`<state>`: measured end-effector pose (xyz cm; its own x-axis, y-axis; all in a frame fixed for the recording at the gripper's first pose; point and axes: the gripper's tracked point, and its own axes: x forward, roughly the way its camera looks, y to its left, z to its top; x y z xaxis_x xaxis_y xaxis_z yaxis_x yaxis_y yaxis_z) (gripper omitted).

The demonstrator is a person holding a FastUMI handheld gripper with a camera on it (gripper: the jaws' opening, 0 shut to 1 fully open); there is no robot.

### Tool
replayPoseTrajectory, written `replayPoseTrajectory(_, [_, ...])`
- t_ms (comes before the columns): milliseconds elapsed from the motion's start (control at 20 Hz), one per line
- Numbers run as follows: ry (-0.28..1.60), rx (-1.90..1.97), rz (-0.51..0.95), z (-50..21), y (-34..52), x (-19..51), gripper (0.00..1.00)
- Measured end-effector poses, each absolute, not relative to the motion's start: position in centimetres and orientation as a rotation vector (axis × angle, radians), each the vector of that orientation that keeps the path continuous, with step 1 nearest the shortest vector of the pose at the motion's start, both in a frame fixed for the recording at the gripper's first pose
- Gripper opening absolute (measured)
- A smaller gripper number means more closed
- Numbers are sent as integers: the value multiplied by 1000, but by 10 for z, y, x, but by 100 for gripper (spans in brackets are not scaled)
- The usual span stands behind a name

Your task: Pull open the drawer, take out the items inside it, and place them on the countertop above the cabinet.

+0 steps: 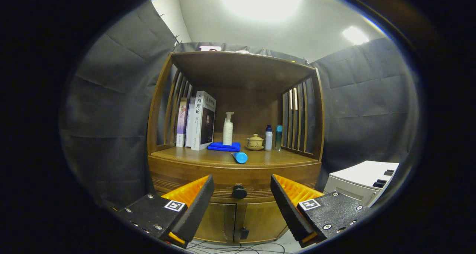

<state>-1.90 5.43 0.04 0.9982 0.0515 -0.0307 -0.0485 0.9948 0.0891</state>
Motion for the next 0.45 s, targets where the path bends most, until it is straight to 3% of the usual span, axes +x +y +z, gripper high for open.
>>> replayPoseTrajectory(450, [33, 90, 66, 1, 61, -17, 95])
